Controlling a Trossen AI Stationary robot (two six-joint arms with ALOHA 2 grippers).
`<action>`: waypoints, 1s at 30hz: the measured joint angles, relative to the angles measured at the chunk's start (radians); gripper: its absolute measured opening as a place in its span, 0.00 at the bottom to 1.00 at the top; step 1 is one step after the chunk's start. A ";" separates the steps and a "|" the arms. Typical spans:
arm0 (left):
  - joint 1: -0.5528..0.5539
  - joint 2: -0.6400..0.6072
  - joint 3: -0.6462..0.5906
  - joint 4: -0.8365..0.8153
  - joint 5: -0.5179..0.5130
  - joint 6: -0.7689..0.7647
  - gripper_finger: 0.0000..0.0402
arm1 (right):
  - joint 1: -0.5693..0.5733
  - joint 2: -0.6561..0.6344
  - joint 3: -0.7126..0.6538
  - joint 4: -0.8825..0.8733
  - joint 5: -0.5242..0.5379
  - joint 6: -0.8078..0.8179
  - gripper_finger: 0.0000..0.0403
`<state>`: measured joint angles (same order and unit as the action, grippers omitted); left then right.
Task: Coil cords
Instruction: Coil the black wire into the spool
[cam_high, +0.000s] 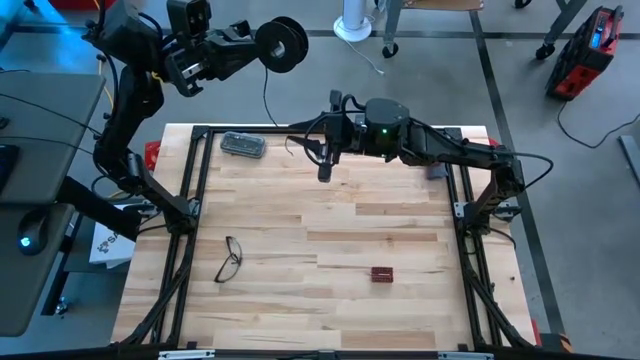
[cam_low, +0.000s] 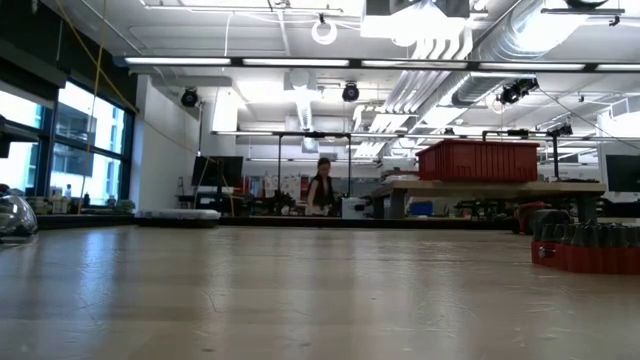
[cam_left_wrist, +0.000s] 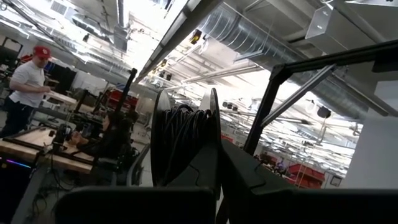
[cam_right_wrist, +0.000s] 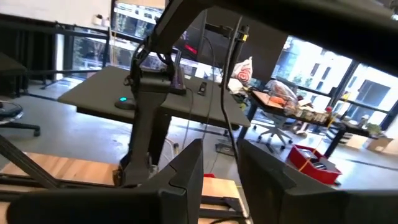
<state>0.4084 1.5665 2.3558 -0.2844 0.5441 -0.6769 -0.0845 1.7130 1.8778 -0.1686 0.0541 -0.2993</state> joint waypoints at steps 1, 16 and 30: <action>0.000 0.000 0.000 0.001 -0.001 0.000 0.00 | 0.000 0.000 0.000 0.001 0.008 -0.008 0.23; -0.010 0.000 0.000 0.000 -0.001 -0.003 0.00 | 0.000 0.000 0.000 -0.025 0.046 -0.135 0.23; -0.083 0.000 0.000 0.021 -0.073 0.024 0.00 | 0.008 0.001 0.000 -0.045 0.045 -0.202 0.19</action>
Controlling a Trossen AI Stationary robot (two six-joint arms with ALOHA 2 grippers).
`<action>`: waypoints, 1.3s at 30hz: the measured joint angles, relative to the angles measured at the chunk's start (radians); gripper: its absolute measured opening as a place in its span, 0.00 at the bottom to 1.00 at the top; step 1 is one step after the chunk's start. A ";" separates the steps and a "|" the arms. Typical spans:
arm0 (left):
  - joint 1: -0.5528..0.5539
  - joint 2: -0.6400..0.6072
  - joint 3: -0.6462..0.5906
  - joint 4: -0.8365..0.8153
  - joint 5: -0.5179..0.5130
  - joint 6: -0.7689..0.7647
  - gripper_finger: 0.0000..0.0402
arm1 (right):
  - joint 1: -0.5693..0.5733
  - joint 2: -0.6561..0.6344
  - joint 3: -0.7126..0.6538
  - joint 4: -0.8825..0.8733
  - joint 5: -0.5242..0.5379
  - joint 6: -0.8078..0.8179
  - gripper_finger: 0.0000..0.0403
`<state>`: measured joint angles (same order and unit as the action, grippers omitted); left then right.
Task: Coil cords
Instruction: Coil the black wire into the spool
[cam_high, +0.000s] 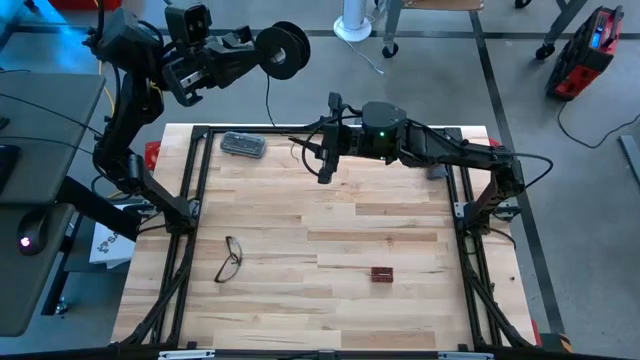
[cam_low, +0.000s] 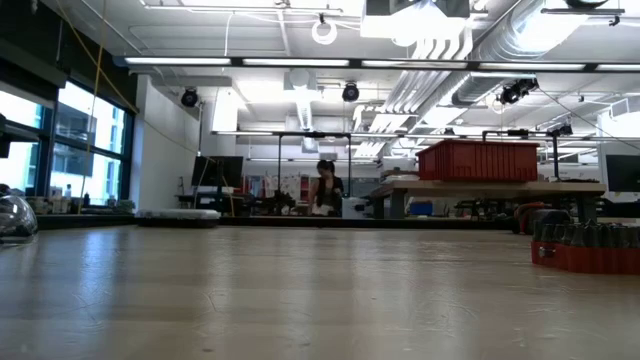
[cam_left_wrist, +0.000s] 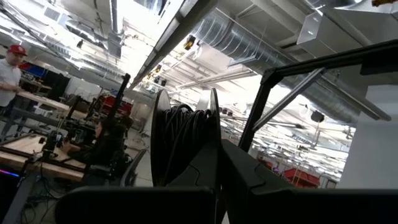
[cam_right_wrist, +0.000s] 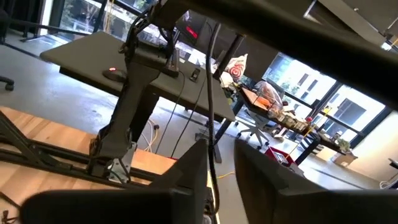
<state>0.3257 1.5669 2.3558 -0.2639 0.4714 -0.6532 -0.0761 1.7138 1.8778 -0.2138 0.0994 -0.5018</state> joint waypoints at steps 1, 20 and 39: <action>-0.005 0.000 0.000 0.000 -0.009 0.007 0.00 | 0.001 0.000 0.000 0.000 0.000 0.001 0.17; 0.062 -0.072 0.000 -0.293 -0.087 0.014 0.00 | 0.105 -0.068 0.000 -0.124 0.158 0.106 0.00; 0.055 -0.116 0.000 -0.724 -0.149 -0.226 0.00 | 0.081 -0.266 0.000 -0.200 0.186 0.071 0.00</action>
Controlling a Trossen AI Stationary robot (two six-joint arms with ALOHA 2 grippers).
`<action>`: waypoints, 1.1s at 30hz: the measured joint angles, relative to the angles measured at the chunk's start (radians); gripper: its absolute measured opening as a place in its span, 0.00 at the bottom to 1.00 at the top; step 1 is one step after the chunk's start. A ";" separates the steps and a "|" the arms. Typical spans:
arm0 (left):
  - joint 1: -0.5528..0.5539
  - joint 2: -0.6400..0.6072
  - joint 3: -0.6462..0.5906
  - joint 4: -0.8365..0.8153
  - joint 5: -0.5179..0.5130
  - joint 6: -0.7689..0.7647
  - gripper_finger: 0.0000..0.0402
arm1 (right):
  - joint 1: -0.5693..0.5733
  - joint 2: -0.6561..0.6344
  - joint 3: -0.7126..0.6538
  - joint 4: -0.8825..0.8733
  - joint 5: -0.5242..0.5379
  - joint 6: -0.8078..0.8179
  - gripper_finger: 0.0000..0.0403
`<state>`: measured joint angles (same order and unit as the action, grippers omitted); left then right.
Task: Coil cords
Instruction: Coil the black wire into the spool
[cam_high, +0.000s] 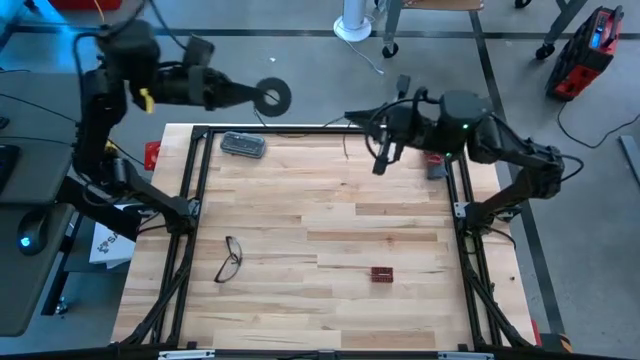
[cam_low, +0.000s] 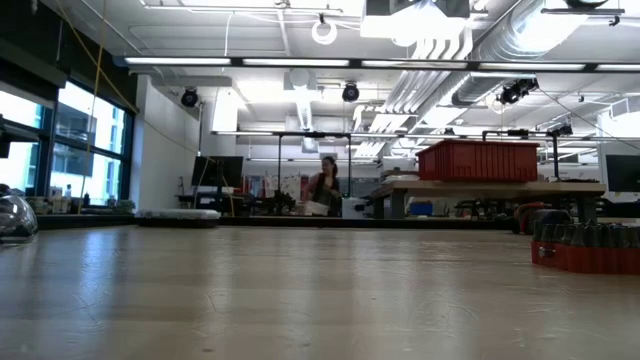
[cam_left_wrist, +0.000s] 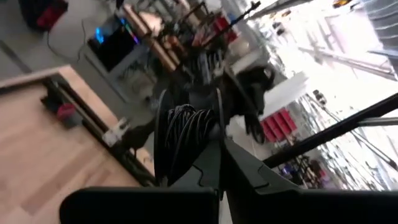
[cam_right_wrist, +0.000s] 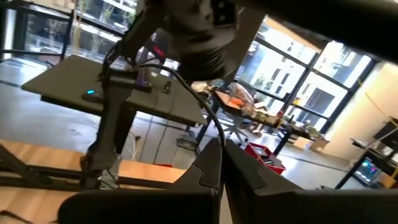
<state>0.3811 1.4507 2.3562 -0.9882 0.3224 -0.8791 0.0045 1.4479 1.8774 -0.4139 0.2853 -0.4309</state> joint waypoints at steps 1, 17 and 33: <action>-0.006 0.011 0.000 0.000 0.008 -0.004 0.00 | -0.008 -0.004 0.000 0.000 -0.001 0.000 0.00; -0.131 0.182 0.000 0.078 0.226 -0.081 0.00 | -0.097 -0.019 0.000 -0.038 -0.076 -0.004 0.00; -0.157 0.222 0.000 0.129 0.271 -0.111 0.00 | -0.120 -0.019 0.000 -0.032 -0.124 0.056 0.00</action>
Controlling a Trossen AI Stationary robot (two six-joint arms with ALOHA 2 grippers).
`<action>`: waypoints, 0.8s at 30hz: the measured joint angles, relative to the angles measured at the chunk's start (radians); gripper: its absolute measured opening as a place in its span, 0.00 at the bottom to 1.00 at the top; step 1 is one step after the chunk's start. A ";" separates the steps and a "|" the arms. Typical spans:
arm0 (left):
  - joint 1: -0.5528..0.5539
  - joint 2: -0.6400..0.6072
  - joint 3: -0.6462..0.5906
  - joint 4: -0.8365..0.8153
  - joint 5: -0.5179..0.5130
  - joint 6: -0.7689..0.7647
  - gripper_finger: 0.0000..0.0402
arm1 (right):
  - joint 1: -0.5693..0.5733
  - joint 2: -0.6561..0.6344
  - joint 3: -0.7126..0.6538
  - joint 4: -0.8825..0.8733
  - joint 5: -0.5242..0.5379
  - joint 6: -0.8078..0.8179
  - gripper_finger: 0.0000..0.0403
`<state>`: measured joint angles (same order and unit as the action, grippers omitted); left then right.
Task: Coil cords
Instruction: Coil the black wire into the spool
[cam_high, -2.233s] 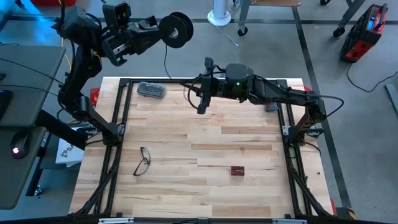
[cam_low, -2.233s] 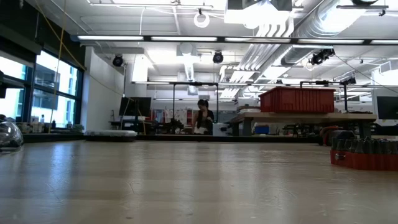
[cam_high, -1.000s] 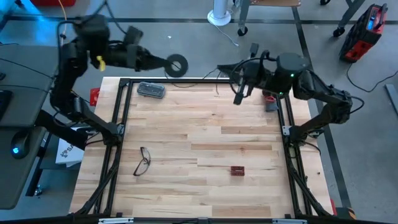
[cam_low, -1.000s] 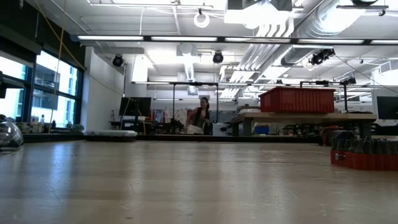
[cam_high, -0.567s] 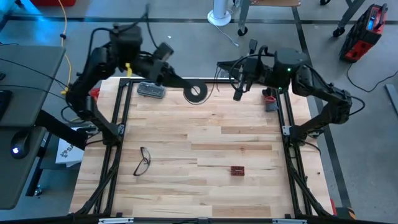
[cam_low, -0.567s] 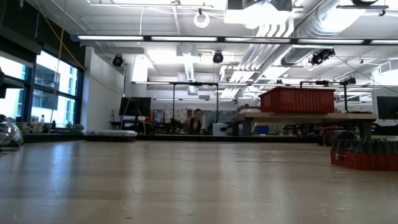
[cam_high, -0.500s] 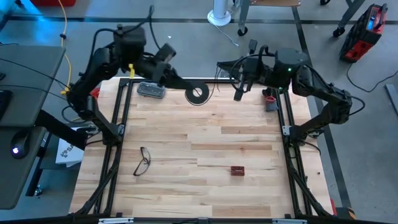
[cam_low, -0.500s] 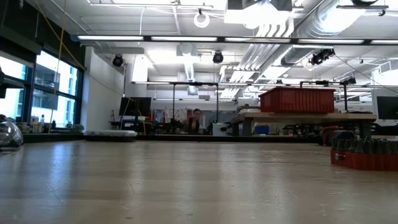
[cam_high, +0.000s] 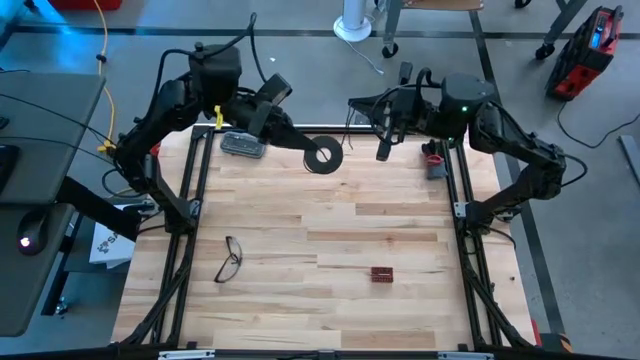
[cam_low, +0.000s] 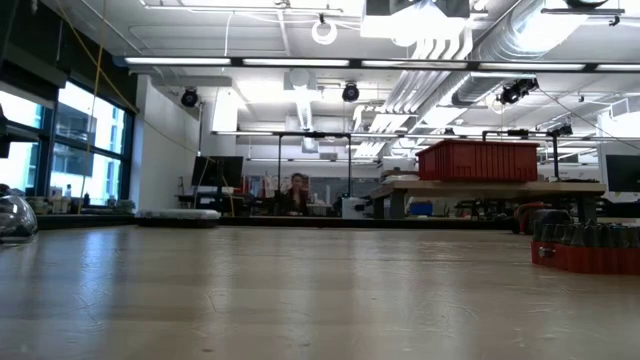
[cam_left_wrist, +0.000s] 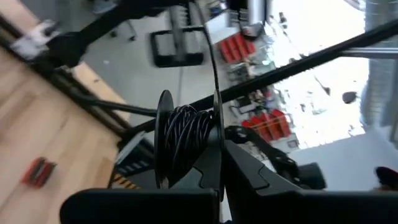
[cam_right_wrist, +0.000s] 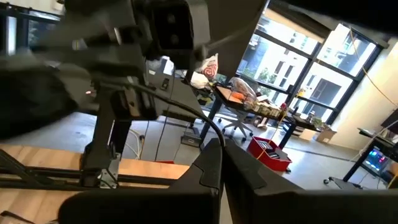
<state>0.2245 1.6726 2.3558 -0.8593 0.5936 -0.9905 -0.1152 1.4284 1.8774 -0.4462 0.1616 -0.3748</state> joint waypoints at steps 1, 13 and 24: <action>-0.006 0.000 0.000 0.022 0.000 -0.009 0.00 | -0.003 0.000 0.000 0.001 -0.002 0.000 0.00; 0.009 -0.001 0.000 0.118 -0.041 -0.002 0.00 | 0.012 0.000 0.000 0.107 -0.063 0.000 0.00; 0.061 -0.015 0.000 0.125 -0.029 -0.022 0.00 | 0.035 0.000 0.000 0.115 -0.058 -0.053 0.00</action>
<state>0.2859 1.6576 2.3558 -0.7341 0.5642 -1.0122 -0.0804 1.4288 1.8774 -0.3317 0.1037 -0.4280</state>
